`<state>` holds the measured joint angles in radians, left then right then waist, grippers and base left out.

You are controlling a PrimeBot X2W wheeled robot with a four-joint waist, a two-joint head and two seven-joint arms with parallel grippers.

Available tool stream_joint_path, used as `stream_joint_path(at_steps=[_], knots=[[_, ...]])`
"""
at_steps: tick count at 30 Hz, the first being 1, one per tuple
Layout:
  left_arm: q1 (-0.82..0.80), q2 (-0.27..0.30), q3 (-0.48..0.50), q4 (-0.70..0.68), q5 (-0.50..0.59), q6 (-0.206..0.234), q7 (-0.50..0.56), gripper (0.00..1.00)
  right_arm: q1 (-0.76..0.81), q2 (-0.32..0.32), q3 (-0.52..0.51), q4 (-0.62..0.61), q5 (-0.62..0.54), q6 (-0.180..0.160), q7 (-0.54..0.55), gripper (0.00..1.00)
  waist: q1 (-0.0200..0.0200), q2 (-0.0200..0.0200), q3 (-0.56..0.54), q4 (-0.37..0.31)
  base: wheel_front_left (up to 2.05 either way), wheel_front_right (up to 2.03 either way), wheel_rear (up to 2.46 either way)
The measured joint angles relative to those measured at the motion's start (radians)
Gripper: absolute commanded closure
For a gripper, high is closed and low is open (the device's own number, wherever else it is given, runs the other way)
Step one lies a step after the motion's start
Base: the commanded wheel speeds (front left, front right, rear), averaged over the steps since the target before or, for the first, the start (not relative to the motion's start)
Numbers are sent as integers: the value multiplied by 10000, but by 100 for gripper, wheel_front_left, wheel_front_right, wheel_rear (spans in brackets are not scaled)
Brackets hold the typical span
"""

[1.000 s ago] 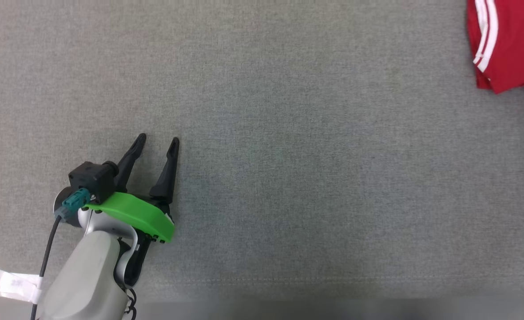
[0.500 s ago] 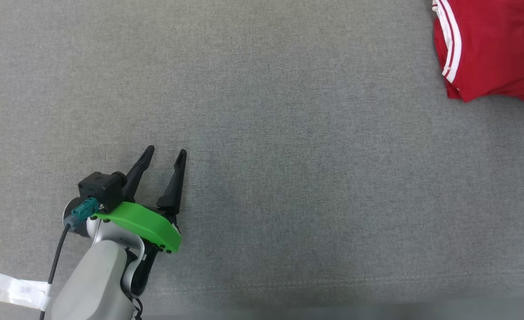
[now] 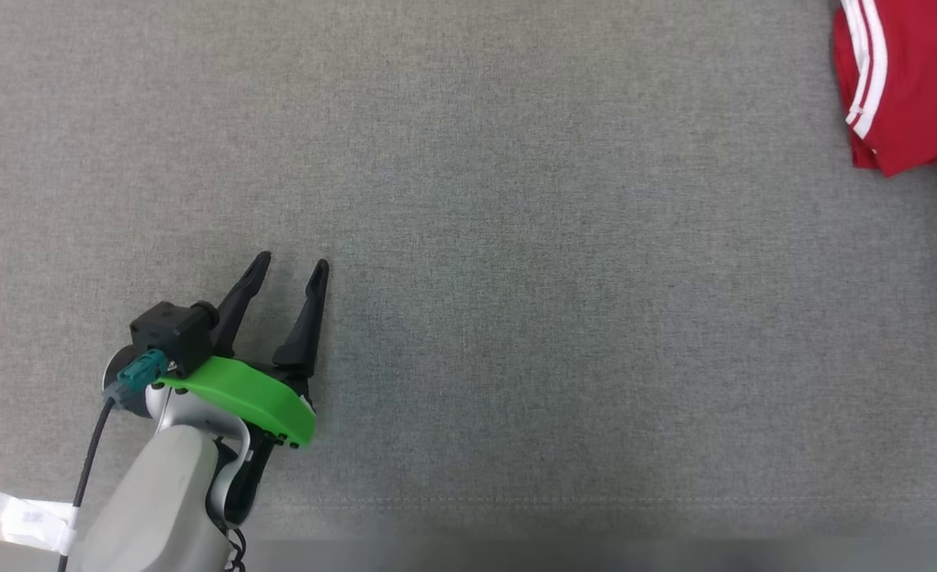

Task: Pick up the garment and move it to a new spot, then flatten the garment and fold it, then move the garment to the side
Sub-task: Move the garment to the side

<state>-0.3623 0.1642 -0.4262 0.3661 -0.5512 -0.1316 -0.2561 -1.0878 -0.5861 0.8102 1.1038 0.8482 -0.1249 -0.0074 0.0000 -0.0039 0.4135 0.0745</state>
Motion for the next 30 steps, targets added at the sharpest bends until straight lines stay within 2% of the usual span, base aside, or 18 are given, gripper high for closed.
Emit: stream_joint_path(at_steps=[8,11,22,24,26,27,28,30], knots=[[-19,288,146,-144,0,0,-2,0,75,-107,-713,1593,173,0,211,100,0,0,483,78,0,0,0],[-24,295,140,-151,0,0,-2,0,50,-92,-986,1885,257,-2,-102,100,0,0,502,36,0,0,0],[-21,228,161,86,0,0,-2,0,89,1080,-1172,1344,414,-2,-1258,100,0,0,18,-177,0,0,0],[-20,176,196,92,0,0,-2,0,173,1122,-1168,1154,433,-2,-1549,93,0,0,-147,-232,0,0,0],[-19,150,219,92,0,0,-2,0,245,1126,-1170,1083,433,-2,-1693,63,0,0,-239,-264,0,0,0],[-19,127,236,92,0,0,-2,0,343,1133,-1166,1034,433,-2,-1831,37,0,0,-333,-296,0,0,0],[-16,105,255,92,0,0,-2,0,435,1172,-1168,997,433,-4,-1992,1,0,0,-434,-332,0,0,0],[-14,65,291,88,0,0,-2,0,565,1298,-1135,924,431,-4,-2165,0,0,0,-639,-404,0,0,0]])
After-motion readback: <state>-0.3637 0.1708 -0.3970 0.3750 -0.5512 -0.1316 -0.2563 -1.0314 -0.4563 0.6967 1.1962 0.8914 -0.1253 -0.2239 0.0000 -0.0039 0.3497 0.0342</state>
